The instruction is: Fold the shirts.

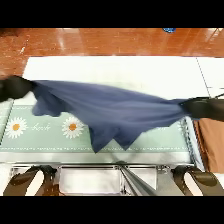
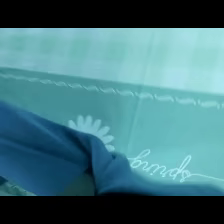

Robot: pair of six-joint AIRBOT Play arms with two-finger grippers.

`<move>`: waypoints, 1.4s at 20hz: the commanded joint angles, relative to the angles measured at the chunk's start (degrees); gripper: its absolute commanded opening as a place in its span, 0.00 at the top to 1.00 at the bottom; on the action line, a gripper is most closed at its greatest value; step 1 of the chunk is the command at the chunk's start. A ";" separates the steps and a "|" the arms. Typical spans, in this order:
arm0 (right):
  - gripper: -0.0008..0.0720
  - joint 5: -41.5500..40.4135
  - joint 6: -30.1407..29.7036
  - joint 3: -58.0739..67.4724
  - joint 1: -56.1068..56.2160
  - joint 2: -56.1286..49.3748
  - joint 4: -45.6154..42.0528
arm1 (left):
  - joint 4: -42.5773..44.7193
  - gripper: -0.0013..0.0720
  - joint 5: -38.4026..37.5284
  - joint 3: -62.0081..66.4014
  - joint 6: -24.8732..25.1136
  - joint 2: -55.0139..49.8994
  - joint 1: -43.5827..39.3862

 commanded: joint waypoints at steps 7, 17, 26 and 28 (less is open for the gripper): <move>0.96 -22.36 -1.88 -0.48 -0.04 -34.77 1.38 | -3.76 0.88 20.98 -7.08 1.64 -23.63 -8.41; 0.43 -8.31 1.33 12.17 -13.75 -34.03 -14.16 | -1.77 0.29 -6.88 -9.73 3.48 -22.14 9.90; 0.43 -17.27 -6.32 -13.55 -22.77 -28.17 9.25 | -20.92 0.29 17.49 -35.08 5.35 -16.37 -8.63; 0.43 -17.33 -7.45 -13.55 -22.77 -28.15 12.44 | -22.32 0.29 24.61 -34.71 0.74 -17.38 -14.12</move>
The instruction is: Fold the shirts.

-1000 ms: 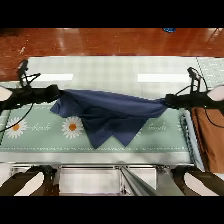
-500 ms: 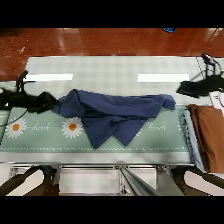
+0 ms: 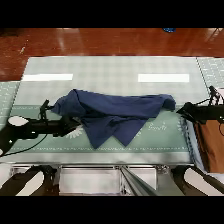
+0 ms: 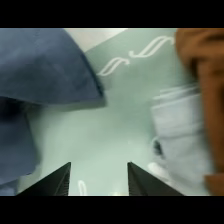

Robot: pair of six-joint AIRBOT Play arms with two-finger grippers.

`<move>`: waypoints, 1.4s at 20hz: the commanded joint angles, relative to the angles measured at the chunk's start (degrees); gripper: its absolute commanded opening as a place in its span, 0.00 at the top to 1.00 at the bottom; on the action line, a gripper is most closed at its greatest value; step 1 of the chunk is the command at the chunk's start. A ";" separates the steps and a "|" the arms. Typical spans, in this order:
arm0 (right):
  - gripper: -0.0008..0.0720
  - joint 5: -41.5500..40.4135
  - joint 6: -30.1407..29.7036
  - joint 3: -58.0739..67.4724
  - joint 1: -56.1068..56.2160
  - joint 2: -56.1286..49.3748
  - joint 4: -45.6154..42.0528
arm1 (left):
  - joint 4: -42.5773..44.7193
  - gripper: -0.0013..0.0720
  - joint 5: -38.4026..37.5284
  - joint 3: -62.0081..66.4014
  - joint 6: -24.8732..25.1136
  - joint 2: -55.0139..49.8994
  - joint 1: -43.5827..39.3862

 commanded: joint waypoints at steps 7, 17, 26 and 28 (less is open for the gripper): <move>0.43 -2.62 -3.43 -2.29 -0.72 0.44 7.98 | -6.69 0.29 17.14 3.23 -6.05 -10.34 -14.82; 0.43 -10.69 -2.38 -1.66 -0.72 -4.00 9.75 | -6.60 0.96 12.55 15.45 -0.66 -16.74 -15.87; 0.62 -4.37 -8.81 12.28 3.15 -23.10 15.67 | -6.62 0.96 10.43 15.47 -0.66 -16.74 -15.93; 0.96 -3.30 -11.08 15.41 6.12 -23.12 16.17 | -6.67 0.96 9.46 15.98 -0.68 -16.70 -15.98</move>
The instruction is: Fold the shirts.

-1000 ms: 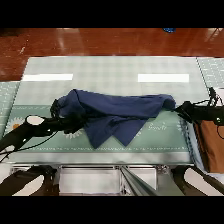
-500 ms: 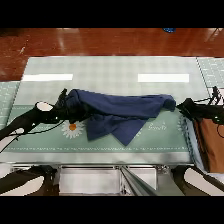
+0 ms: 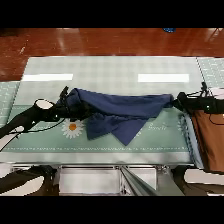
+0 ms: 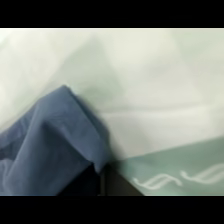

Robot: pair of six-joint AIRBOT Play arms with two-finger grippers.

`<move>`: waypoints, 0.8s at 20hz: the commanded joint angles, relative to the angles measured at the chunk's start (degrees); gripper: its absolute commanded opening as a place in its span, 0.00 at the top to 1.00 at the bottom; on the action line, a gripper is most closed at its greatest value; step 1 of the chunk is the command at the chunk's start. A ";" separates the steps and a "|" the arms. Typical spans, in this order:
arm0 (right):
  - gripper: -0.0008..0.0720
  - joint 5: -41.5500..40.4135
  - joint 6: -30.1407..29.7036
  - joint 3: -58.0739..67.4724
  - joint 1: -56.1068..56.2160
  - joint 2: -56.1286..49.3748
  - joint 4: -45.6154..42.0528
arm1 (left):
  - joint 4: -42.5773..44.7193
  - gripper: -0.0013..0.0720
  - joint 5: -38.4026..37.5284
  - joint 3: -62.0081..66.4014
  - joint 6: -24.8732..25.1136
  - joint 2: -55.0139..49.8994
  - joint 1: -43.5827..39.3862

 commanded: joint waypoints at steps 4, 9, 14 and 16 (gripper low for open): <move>0.96 11.54 -2.29 14.86 5.18 -1.64 1.70 | -0.02 0.96 -4.13 6.67 0.11 0.72 1.18; 0.97 15.30 0.98 35.87 5.16 8.24 0.26 | -0.02 0.96 -6.95 27.43 0.24 7.74 8.02; 0.97 12.44 3.02 57.31 5.16 21.29 0.17 | 2.47 0.96 -6.95 55.01 0.11 16.65 18.10; 0.97 10.21 3.04 60.98 5.16 27.78 -4.33 | 8.55 0.96 -8.31 64.85 -1.49 19.89 22.29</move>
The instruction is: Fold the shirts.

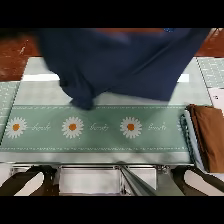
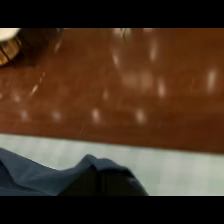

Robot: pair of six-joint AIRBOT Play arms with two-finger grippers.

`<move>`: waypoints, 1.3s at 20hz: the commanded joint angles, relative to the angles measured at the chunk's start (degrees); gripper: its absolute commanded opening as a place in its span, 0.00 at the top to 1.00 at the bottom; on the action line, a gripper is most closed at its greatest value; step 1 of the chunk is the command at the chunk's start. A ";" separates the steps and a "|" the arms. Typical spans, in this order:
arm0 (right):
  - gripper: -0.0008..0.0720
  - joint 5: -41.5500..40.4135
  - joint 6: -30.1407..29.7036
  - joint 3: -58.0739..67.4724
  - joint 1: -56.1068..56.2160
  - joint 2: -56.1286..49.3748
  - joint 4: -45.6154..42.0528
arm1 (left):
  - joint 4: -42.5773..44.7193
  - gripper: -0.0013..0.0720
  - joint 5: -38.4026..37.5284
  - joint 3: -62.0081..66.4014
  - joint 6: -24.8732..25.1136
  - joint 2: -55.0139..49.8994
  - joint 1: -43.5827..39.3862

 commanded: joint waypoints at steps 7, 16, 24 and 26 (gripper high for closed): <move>0.97 1.79 6.08 9.07 0.04 27.02 -11.32 | 22.49 0.96 -14.40 25.20 -6.03 19.15 14.01; 0.97 14.32 11.58 3.63 0.04 30.82 -15.96 | 41.07 0.96 -28.24 22.49 -12.70 25.59 13.27; 0.97 11.28 7.13 -26.82 0.09 22.12 -4.02 | 37.81 0.96 -20.02 -12.55 -13.62 17.42 12.68; 0.97 8.70 1.77 -30.49 0.11 15.78 3.48 | 32.76 0.96 -12.37 -18.25 -10.14 11.32 10.38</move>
